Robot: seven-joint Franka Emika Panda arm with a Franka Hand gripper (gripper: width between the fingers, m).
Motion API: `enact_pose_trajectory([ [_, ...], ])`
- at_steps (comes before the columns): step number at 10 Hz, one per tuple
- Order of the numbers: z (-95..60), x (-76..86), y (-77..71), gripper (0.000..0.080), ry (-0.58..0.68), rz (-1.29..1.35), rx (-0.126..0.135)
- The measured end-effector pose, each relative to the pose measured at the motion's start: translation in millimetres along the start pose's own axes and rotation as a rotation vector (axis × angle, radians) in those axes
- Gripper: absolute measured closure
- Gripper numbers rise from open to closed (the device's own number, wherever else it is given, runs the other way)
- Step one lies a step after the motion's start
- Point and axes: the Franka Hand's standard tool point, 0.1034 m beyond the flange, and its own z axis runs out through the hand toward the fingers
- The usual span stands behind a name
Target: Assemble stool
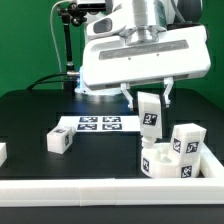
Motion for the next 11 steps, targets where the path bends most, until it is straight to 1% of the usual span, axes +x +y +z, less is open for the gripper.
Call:
enact_pose_trajectory([
  [3, 5.1, -14.7, -9.2, 0.0472, -0.016, -0.013, 0.010],
  [6, 5.6, -16.8, -12.5, 0.0472, -0.019, -0.017, 0.013],
  [11, 9.7, -21.9, -12.3, 0.0472, -0.029, -0.020, 0.012],
])
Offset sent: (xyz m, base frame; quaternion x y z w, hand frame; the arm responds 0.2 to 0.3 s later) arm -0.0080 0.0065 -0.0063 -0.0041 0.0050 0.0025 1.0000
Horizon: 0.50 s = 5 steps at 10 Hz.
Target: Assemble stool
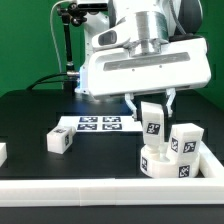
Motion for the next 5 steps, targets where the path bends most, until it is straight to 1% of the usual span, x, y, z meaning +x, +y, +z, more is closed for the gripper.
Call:
enact_pose_trajectory([
  [2, 2.6, -3.2, -0.1, 0.0472, -0.006, 0.000, 0.000],
  [5, 4.0, -3.4, 3.0, 0.0472, 0.037, -0.004, -0.004],
])
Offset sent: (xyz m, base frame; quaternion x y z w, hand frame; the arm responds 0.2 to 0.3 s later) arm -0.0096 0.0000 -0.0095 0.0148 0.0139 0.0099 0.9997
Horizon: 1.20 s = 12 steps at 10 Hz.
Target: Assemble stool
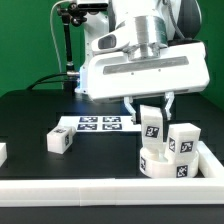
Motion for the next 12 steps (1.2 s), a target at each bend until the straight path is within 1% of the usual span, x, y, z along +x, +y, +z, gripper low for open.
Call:
enact_pose_trajectory([
  [6, 0.1, 0.2, -0.4, 0.0472, 0.011, -0.012, 0.000],
  [7, 0.4, 0.7, 2.4, 0.0472, 0.018, -0.007, 0.000],
  [12, 1.3, 1.1, 1.1, 0.0472, 0.025, -0.005, 0.003],
])
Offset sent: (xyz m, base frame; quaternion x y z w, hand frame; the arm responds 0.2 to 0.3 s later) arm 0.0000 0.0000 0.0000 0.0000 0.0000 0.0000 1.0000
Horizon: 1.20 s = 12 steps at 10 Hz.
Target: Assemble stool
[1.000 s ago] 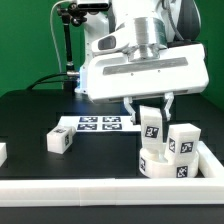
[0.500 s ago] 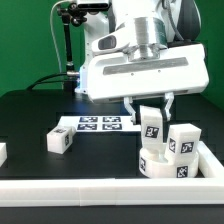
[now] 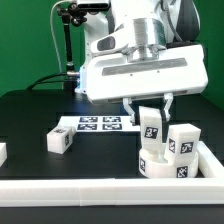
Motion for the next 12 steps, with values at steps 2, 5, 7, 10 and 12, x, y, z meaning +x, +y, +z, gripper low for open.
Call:
enact_pose_trajectory([
  [2, 1.1, -2.5, -0.1, 0.0391, -0.017, -0.002, 0.000],
  [5, 0.5, -1.7, -0.3, 0.0168, -0.020, -0.011, 0.001],
  [7, 0.4, -1.8, -0.3, 0.0153, -0.024, -0.015, 0.001],
  [10, -14.2, 12.6, 1.1, 0.0151, -0.082, -0.036, 0.002],
  [12, -27.6, 25.2, 4.3, 0.0151, -0.097, -0.038, 0.000],
])
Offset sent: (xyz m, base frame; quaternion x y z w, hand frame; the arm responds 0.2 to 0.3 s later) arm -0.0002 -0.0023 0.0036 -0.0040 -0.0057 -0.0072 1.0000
